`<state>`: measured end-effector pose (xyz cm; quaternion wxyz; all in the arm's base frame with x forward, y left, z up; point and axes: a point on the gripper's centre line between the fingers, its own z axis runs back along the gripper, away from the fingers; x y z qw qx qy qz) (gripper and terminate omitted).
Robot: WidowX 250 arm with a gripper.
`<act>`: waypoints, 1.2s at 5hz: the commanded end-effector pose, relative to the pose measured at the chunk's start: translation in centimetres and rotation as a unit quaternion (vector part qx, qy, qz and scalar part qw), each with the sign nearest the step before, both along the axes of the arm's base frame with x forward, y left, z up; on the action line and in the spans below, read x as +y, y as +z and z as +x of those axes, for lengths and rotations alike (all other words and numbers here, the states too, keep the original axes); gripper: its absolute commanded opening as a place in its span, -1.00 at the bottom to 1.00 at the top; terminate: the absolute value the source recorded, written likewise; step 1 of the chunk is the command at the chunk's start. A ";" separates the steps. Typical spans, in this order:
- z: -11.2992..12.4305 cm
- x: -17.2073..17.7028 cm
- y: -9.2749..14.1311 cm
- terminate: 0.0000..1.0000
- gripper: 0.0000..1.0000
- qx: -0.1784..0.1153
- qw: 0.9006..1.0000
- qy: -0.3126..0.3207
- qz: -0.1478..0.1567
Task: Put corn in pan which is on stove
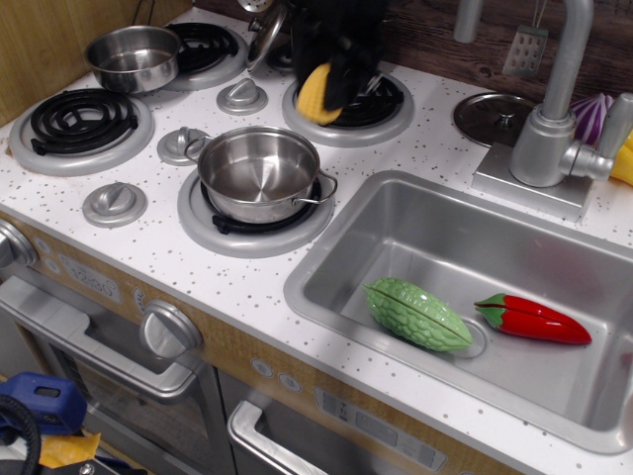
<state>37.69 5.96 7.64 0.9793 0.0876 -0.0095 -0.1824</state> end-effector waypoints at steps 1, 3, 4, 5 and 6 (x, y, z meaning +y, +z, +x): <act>-2.2 1.7 0.6 -1.00 -1.00 -0.065 0.998 0.013 0.007; -3.2 2.8 -0.3 -1.00 -1.00 -0.066 0.998 0.018 -0.009; -3.3 3.0 -0.8 -1.00 1.00 -0.068 0.997 0.012 -0.026; -3.3 3.0 -0.8 -1.00 1.00 -0.068 0.997 0.012 -0.026; -3.3 3.0 -0.8 1.00 1.00 -0.068 0.997 0.012 -0.026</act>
